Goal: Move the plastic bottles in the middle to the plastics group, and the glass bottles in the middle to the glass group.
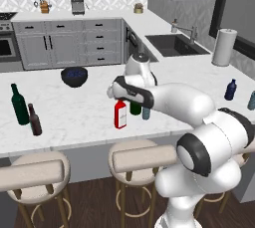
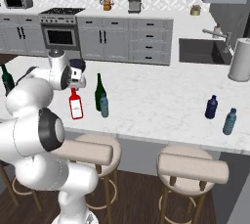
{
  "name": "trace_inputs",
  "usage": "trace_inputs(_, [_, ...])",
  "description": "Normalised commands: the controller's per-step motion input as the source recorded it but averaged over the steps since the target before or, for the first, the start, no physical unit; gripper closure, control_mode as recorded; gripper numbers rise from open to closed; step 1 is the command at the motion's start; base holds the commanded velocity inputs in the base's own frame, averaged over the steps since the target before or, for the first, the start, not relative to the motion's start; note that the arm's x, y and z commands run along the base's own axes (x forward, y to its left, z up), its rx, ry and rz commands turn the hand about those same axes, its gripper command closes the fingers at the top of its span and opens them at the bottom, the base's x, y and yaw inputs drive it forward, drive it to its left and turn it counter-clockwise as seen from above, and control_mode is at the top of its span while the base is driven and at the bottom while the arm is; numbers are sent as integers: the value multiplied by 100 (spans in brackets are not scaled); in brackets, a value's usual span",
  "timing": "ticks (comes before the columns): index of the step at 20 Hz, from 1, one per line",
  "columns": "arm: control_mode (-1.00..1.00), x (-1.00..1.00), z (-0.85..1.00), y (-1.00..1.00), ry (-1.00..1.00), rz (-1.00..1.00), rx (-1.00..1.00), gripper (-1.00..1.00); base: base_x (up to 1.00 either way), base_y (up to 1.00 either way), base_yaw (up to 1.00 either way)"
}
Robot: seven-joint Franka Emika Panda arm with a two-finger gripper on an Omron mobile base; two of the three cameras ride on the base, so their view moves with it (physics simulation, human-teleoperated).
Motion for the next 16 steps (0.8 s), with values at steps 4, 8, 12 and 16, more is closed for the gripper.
trace_inputs(4, [-100,27,-9,7,1,0,-1,-100,0,0,0])
trace_inputs(8, [-100,25,0,0,0,0,0,-100,0,0,0])
trace_inputs(12, [-100,16,-10,0,0,0,0,-100,0,0,0])
trace_inputs(16, [-100,10,-25,0,0,0,0,-100,0,0,0])
